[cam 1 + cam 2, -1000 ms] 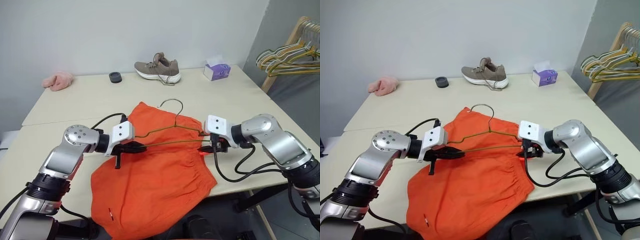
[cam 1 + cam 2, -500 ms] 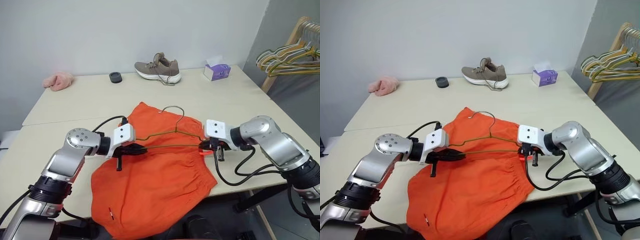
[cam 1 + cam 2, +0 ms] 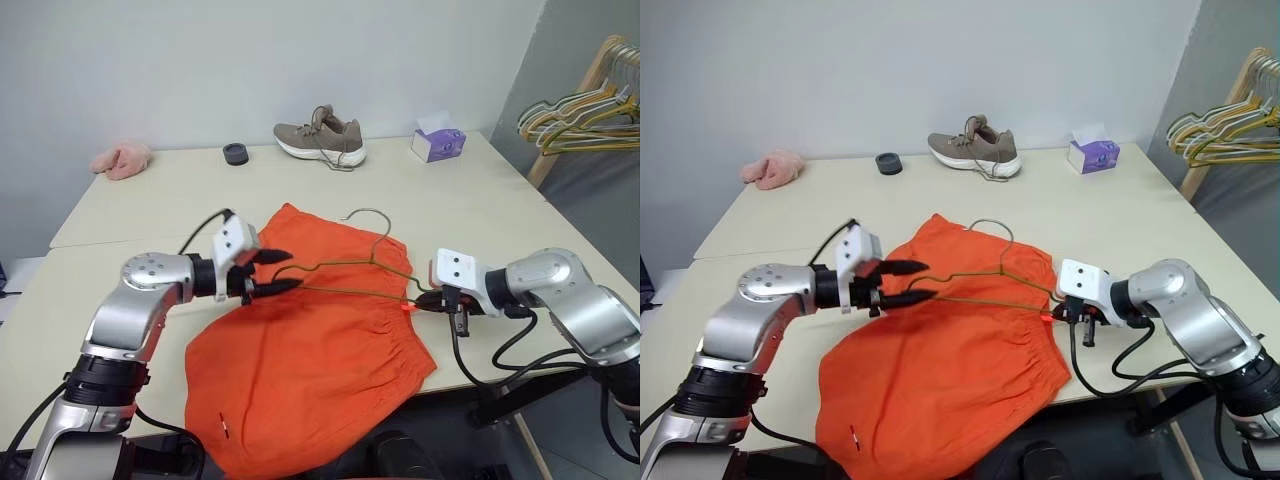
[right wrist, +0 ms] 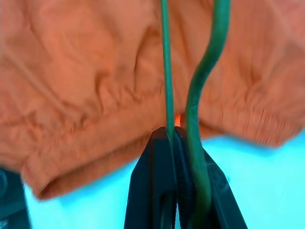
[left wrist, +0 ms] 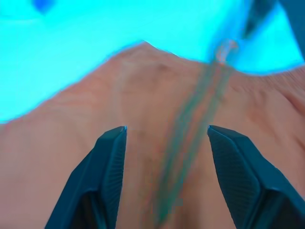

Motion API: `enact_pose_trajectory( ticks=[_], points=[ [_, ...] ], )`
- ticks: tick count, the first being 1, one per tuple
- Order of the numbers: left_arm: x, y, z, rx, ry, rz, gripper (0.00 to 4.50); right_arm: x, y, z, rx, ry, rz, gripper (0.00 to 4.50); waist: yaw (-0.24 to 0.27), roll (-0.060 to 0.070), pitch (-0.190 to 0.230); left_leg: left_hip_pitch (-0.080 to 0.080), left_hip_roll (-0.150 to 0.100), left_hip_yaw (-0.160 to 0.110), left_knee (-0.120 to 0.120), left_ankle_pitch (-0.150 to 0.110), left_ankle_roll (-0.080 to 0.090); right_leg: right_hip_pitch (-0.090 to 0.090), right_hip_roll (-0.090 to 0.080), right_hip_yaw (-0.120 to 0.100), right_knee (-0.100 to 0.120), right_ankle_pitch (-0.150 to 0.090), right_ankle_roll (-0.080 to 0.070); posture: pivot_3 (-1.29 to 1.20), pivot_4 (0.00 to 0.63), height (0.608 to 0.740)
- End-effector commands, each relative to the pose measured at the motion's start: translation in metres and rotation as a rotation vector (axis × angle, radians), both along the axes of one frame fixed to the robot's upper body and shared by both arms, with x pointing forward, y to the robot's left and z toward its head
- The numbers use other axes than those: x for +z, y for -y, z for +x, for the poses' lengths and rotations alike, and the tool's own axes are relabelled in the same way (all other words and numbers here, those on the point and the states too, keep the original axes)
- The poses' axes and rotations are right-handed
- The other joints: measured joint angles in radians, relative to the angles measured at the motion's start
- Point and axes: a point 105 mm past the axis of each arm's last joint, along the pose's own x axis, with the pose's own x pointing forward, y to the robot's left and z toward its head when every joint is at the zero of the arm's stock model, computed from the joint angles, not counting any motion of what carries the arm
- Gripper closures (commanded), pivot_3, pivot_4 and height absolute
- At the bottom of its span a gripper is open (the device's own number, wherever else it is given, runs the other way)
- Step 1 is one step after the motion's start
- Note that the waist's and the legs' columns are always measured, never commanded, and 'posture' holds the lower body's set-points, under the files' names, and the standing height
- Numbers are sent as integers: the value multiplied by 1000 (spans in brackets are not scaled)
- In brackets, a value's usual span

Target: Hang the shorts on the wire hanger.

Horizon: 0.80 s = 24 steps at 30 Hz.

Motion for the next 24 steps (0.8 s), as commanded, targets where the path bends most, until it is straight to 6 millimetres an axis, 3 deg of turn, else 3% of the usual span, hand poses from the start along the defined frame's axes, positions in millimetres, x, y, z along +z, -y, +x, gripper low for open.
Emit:
enact_pose_trajectory(
  ticks=[1,4,12,18,24],
  points=[
    [26,-10,8,75,55,-78,1731,12,7,-4,-58,20,46,4500,-1,0,0,0,0,0,0,0,0,0,0,0,0,0,0,-193,60,740],
    [28,-16,11,107,40,-108,1731,10,21,-9,-162,-7,80,4500,-5,0,0,0,0,1,0,0,0,0,0,0,0,0,0,-210,61,740],
    [12,-25,12,117,-15,-75,1731,11,65,-24,-405,-53,125,4500,-14,0,0,0,0,2,0,0,0,0,1,0,0,0,0,-259,61,740],
    [-9,-20,1,33,-75,-14,1731,-4,115,-49,-638,-174,125,4500,-21,-1,0,0,0,3,-1,0,0,0,1,1,-1,0,1,-294,60,740],
    [-24,-19,-8,-27,-100,51,1731,-19,119,-74,-735,-306,174,4500,-40,-2,1,1,0,3,-1,0,0,0,2,1,-1,-1,1,-301,61,740]
  ],
)
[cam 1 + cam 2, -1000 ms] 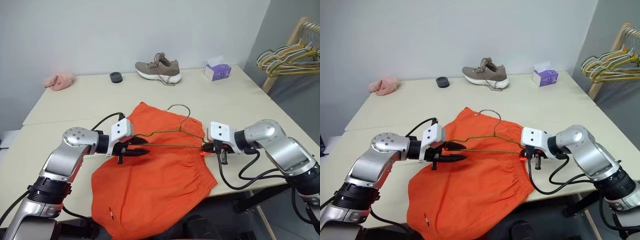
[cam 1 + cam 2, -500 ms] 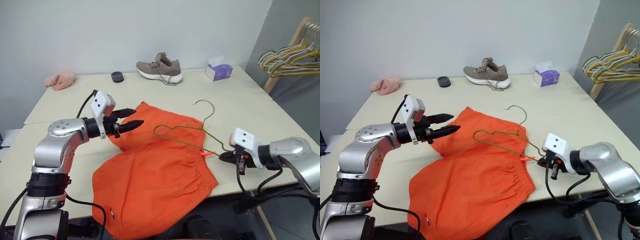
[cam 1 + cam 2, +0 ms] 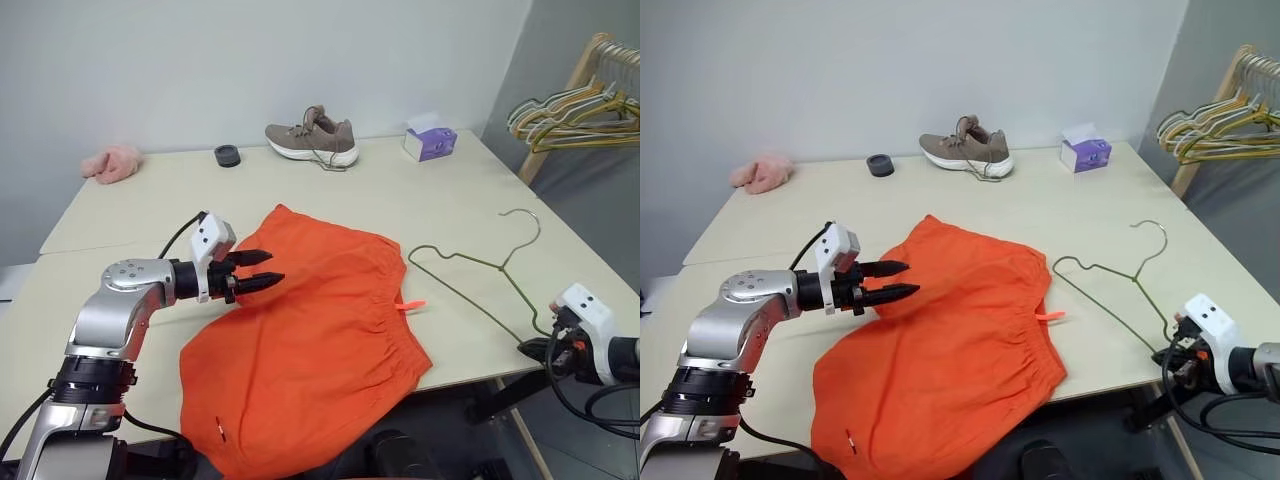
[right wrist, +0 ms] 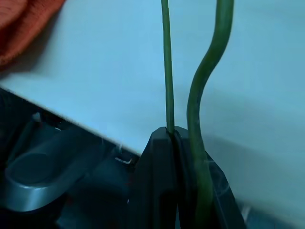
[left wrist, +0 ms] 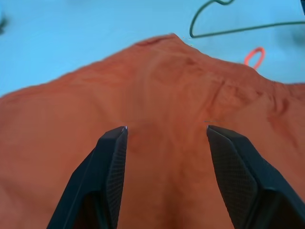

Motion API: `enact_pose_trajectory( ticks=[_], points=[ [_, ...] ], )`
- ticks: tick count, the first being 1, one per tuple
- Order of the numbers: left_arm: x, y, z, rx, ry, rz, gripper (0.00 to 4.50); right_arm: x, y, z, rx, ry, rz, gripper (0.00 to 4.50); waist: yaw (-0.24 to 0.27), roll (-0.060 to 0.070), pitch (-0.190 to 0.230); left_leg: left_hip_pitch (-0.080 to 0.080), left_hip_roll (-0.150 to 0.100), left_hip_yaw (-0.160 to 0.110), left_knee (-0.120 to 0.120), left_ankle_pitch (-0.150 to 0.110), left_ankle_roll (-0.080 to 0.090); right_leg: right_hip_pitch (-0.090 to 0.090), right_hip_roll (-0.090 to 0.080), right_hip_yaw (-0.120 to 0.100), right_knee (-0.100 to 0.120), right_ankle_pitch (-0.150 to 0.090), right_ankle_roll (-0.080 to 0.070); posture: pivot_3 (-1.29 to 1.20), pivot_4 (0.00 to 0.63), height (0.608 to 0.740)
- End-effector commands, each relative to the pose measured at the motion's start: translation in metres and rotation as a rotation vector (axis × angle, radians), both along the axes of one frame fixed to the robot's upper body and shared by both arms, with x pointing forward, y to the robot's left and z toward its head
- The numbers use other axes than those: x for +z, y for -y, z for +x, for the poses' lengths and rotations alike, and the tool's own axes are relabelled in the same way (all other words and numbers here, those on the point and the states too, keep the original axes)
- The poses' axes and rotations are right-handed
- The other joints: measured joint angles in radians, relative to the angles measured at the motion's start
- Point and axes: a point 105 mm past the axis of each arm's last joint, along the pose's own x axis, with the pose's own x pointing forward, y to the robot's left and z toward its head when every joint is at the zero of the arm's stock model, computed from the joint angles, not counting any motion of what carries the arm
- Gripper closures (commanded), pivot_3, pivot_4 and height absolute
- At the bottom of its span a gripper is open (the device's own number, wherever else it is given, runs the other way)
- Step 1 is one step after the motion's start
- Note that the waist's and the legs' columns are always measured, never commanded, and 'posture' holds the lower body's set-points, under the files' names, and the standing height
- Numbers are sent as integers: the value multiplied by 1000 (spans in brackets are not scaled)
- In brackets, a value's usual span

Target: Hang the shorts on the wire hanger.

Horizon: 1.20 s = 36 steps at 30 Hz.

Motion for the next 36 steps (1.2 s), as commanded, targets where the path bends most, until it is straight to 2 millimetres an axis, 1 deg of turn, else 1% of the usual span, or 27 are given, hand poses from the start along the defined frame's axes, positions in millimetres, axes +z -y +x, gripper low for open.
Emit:
enact_pose_trajectory(
  ticks=[1,3,8,10,12,15,18,22,25,28,31,33,36],
  points=[
    [3,1,-4,-51,34,50,1731,4,-9,-9,7,-9,32,4500,-4,0,0,0,0,0,0,0,0,1,0,0,0,0,0,-301,62,740],
    [0,2,-8,-77,32,62,1731,1,-15,-16,26,-34,47,4500,-10,0,0,1,0,0,0,0,0,1,0,1,0,0,0,-301,62,740],
    [-3,3,-9,-93,30,63,1731,-1,-29,-24,78,-83,84,4500,-29,-3,2,1,0,0,0,0,0,1,0,1,0,0,0,-300,68,740],
    [-6,3,-10,-98,29,70,1731,-2,-36,-26,107,-104,106,4500,-31,-4,2,1,0,0,0,0,0,1,0,1,0,0,0,-296,69,740],
    [-7,3,-10,-99,30,71,1731,3,-41,-23,125,-104,124,4500,-32,-5,4,1,0,0,0,0,0,0,0,1,0,0,0,-296,69,740],
    [-8,1,-9,-93,32,73,1731,7,-43,-22,135,-111,144,4500,-32,-7,5,1,0,1,0,0,0,0,0,1,0,0,0,-293,69,740],
    [-10,-1,-9,-89,32,75,1731,7,-42,-23,117,-137,163,4500,-30,-9,6,0,0,0,0,0,0,0,0,0,-1,0,0,-293,69,740],
    [-13,-1,-11,-93,29,76,1731,-2,-38,-27,70,-202,187,4500,-28,-10,8,-1,0,0,-1,0,0,0,0,0,-2,0,0,-285,71,740],
    [-14,-1,-12,-94,29,77,1731,-3,-39,-28,58,-219,208,4500,-28,-11,9,-1,0,0,-1,0,0,0,0,1,-2,0,0,-285,71,740],
    [-15,-2,-12,-96,30,82,1731,0,-49,-23,59,-235,301,4500,-29,-12,9,0,0,0,0,0,0,0,0,1,-1,0,0,-281,73,740],
    [-16,-2,-10,-94,34,84,1731,2,-58,-14,42,-250,377,4500,-32,-12,10,0,0,0,0,0,0,0,0,1,-1,0,0,-281,73,740],
    [-16,-2,-9,-93,39,83,1731,2,-61,-10,32,-270,400,4500,-31,-11,11,0,0,0,0,0,0,0,0,1,-1,0,0,-281,73,740],
    [-16,0,-8,-93,46,81,1731,-3,-59,-10,11,-315,397,4500,-28,-11,11,-1,0,0,-1,0,0,-1,0,1,-1,0,0,-275,72,740]
  ],
)
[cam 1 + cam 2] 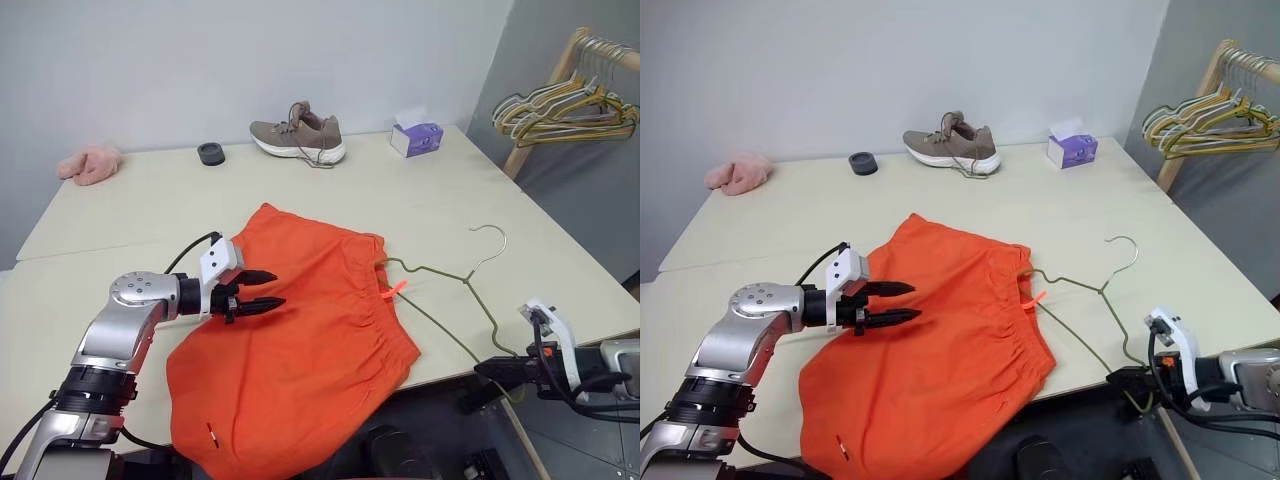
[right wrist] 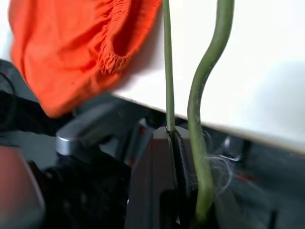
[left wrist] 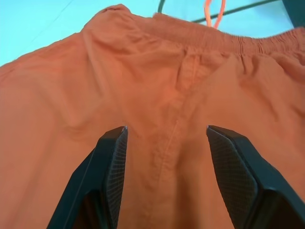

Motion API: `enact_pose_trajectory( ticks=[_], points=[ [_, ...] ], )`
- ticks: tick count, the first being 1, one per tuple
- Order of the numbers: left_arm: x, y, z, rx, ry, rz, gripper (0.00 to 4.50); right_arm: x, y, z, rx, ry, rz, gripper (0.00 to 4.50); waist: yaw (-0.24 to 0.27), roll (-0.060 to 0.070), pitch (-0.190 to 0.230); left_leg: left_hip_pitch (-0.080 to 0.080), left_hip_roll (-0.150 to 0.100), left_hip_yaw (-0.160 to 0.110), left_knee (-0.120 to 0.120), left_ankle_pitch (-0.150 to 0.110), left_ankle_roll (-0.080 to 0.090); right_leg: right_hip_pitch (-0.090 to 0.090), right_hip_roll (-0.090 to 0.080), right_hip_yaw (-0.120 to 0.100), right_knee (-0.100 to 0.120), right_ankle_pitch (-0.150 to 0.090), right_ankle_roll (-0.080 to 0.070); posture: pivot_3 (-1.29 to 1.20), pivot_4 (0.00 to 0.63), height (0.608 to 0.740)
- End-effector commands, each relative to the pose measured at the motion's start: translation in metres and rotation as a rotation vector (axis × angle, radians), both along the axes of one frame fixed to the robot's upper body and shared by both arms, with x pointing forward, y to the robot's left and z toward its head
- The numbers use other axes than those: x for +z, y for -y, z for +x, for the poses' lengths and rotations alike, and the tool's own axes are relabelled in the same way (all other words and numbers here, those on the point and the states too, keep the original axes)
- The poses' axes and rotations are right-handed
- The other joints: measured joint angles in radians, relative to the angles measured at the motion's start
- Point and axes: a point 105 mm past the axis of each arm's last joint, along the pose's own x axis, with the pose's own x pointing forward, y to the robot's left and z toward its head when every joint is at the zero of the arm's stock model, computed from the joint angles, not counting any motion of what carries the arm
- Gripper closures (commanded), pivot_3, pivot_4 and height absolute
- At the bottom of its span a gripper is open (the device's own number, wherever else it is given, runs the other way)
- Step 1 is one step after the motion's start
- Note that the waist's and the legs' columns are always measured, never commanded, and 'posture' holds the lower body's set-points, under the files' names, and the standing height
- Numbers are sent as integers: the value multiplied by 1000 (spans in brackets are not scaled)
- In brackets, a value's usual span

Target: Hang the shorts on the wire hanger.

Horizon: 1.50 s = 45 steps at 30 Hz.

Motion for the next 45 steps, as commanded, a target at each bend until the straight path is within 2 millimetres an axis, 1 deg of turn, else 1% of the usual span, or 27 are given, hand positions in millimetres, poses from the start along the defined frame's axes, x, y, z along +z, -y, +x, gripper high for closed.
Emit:
enact_pose_trajectory(
  ticks=[1,5,7,9,11,15,17,21,23,28,30,31,34,38,41,45],
  points=[
    [11,2,4,-8,56,1,1731,-1,1,0,-2,-33,-7,4500,3,0,0,-1,0,-1,0,0,0,0,0,0,0,0,0,-275,72,740],
    [10,0,4,3,63,1,1731,0,3,-5,-14,-78,10,4500,7,0,1,-1,0,-1,-1,0,0,0,-1,0,0,0,0,-256,70,740],
    [10,0,3,6,63,1,1731,0,0,-7,-4,-90,24,4500,8,0,1,-1,0,-1,-1,0,0,0,-1,0,0,0,0,-252,71,740],
    [9,0,3,8,63,2,1731,0,-4,-4,-8,-84,52,4500,9,0,1,-1,0,-1,-1,0,0,0,-1,0,0,0,0,-251,71,740],
    [9,-1,3,9,64,3,1731,0,-8,1,-15,-79,70,4500,6,0,1,-1,0,0,0,0,0,0,-1,0,0,0,0,-247,72,740],
    [8,-1,3,10,70,11,1731,-6,-16,29,-118,-54,134,4500,2,0,1,0,0,0,0,0,0,0,0,0,0,0,0,-239,71,740],
    [7,-1,3,11,71,12,1731,-6,-22,38,-142,-48,164,4500,3,1,2,0,0,0,0,0,0,0,0,1,1,0,0,-238,71,740],
    [7,-1,2,14,74,12,1731,-7,-32,45,-165,-61,202,4500,7,1,2,-1,0,-1,-1,0,0,-1,0,1,0,0,0,-236,70,740],
    [7,-1,2,15,76,12,1731,-8,-36,47,-172,-63,202,4500,11,2,2,-2,0,-1,-1,0,0,-1,0,1,0,0,0,-230,70,740],
    [8,1,2,18,79,5,1731,-6,-41,60,-202,-34,169,4500,16,2,3,-2,0,0,-1,0,0,-1,-1,1,0,0,0,-230,70,740],
    [8,2,4,20,84,0,1731,-7,-45,59,-181,-52,164,4500,20,2,3,-2,0,0,-1,0,0,-1,-1,1,0,0,1,-232,69,740],
    [9,3,4,21,87,-3,1731,-9,-47,55,-158,-69,155,4500,23,2,3,-2,0,0,-1,0,0,-1,-1,1,0,0,0,-232,69,740],
    [10,5,6,20,94,-6,1731,-14,-45,41,-112,-109,116,4500,30,2,3,-2,0,0,-1,0,0,-1,-1,1,0,0,1,-225,65,740],
    [10,4,6,24,100,-7,1731,-13,-44,33,-75,-139,103,4500,34,2,3,-2,0,-1,-1,0,0,-1,-1,1,0,0,1,-220,61,740],
    [11,4,6,26,101,-7,1731,-10,-49,43,-84,-124,125,4500,33,2,3,-2,0,0,-1,0,0,-1,0,1,0,0,1,-219,59,740],
    [11,6,6,26,106,-11,1731,-3,-64,65,-107,-102,185,4500,28,2,3,-1,1,1,0,0,0,-1,1,1,1,0,0,-218,55,740]
  ],
)
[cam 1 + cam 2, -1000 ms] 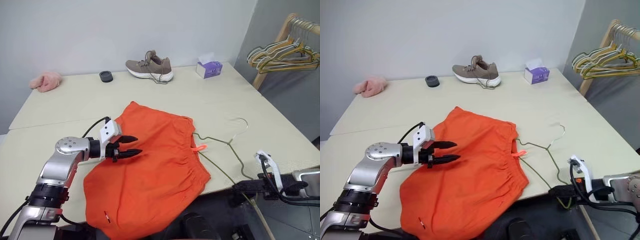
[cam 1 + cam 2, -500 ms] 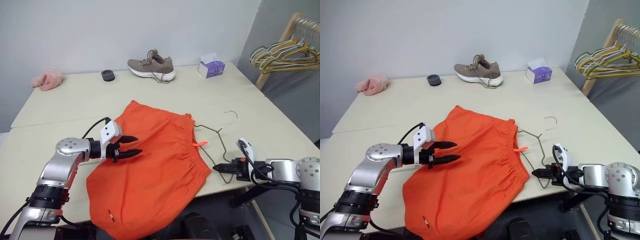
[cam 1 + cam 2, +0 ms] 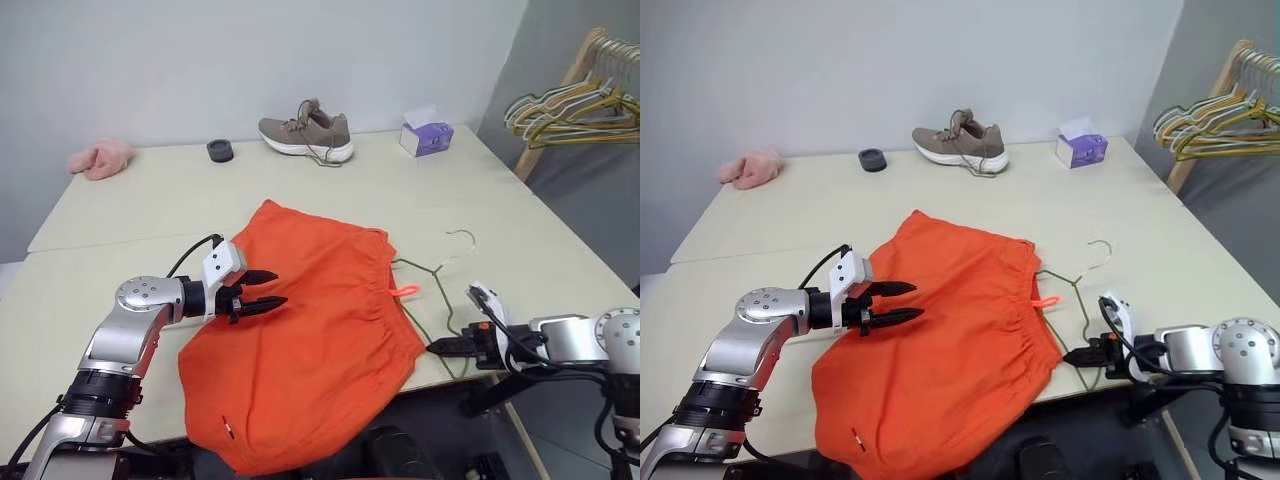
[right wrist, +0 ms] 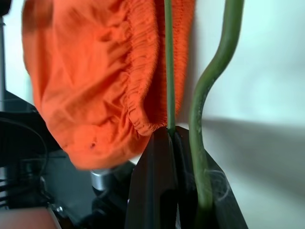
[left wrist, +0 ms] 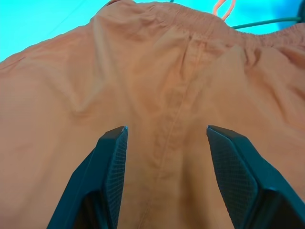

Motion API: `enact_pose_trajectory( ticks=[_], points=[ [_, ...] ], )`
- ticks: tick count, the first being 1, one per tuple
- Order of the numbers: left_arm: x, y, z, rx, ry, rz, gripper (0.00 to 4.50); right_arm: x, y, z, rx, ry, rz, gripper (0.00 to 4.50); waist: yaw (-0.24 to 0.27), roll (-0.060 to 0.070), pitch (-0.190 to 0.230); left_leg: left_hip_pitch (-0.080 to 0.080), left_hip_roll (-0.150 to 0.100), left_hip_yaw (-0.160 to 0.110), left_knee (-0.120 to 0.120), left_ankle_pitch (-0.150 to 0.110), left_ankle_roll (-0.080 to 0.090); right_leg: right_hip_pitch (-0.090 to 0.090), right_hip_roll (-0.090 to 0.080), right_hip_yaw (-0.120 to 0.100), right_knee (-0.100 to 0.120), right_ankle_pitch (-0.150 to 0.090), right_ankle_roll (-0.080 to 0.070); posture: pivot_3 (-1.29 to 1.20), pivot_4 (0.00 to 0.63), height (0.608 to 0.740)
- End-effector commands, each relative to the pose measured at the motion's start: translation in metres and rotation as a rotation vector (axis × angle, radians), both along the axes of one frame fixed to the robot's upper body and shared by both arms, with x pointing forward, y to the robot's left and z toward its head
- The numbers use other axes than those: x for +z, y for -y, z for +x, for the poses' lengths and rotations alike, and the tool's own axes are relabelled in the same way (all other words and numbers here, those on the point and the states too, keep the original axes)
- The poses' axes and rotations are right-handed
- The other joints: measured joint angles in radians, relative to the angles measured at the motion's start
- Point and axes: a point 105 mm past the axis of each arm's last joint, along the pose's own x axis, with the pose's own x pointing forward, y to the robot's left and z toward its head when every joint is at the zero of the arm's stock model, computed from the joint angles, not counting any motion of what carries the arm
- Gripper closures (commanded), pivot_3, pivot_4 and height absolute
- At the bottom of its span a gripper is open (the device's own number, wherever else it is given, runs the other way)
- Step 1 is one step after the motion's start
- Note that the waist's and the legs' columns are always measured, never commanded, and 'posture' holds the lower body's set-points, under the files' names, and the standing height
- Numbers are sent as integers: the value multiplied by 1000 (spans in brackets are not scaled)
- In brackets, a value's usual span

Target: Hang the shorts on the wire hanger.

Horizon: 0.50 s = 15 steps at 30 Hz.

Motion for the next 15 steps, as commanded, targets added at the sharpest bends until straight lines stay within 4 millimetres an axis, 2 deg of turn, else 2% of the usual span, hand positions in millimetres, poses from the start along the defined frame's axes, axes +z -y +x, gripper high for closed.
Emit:
enact_pose_trajectory(
  ticks=[1,6,8,12,15],
  points=[
    [15,5,3,-13,66,-8,1731,13,-11,19,-15,42,45,4500,0,0,0,0,0,0,0,0,0,0,0,0,0,0,0,-216,53,740],
    [18,7,5,2,82,-23,1731,13,-14,39,-93,63,50,4500,10,0,0,-2,0,-1,0,0,0,0,-1,0,-1,0,0,-208,48,740],
    [22,5,8,30,99,-40,1731,20,-16,49,-117,108,63,4500,12,0,0,-2,0,-2,0,0,0,-1,-1,0,-1,0,0,-208,48,740],
    [31,-2,21,119,146,-73,1731,39,-20,55,-44,300,-46,4500,15,0,0,-3,-1,-2,-1,0,0,-1,-2,-1,-1,0,-1,-208,48,740],
    [42,-9,33,188,186,-94,1155,50,-29,53,90,488,-174,4500,22,0,0,-3,-1,-3,0,0,0,-2,-2,-2,0,0,0,-208,48,740]
  ],
)
